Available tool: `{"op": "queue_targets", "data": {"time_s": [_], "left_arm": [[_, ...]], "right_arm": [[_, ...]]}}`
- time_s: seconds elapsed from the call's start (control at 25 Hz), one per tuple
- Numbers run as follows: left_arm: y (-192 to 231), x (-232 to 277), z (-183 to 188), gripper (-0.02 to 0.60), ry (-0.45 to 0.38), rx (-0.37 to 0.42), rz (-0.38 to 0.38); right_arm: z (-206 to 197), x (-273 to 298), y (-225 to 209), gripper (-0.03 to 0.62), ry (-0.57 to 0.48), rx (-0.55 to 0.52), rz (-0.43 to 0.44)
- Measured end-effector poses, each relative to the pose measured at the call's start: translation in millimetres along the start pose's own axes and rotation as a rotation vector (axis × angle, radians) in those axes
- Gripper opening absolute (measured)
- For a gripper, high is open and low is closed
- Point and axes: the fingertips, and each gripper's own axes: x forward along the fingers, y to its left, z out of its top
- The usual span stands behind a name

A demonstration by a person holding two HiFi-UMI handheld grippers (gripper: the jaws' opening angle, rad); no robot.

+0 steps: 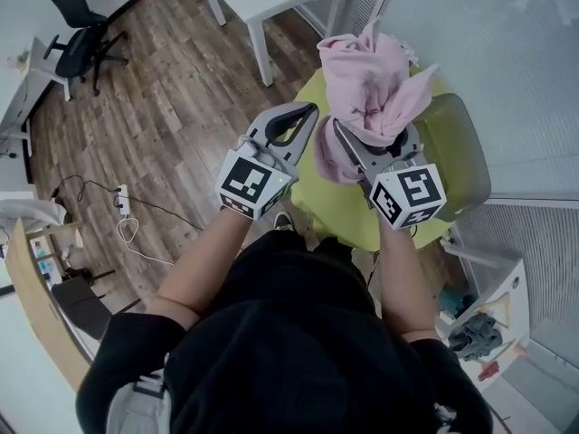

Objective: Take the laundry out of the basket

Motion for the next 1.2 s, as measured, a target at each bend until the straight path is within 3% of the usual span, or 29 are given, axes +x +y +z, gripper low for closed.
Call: {"op": "queue_targets", "data": {"time_s": [0.68, 1.2], "left_arm": [[3.2, -6.8, -120.1, 0.011, 0.162, -0.067, -0.03], [-0.7, 7.9, -220.4, 0.011, 0.278, -0.116, -0.035]], "right_arm": [[-153.6, 17.9, 0.6, 0.367, 0.246, 0.168, -0.057], [-283.7, 17.6, -15.5, 0.368, 0.494, 0.314, -0.107]]}}
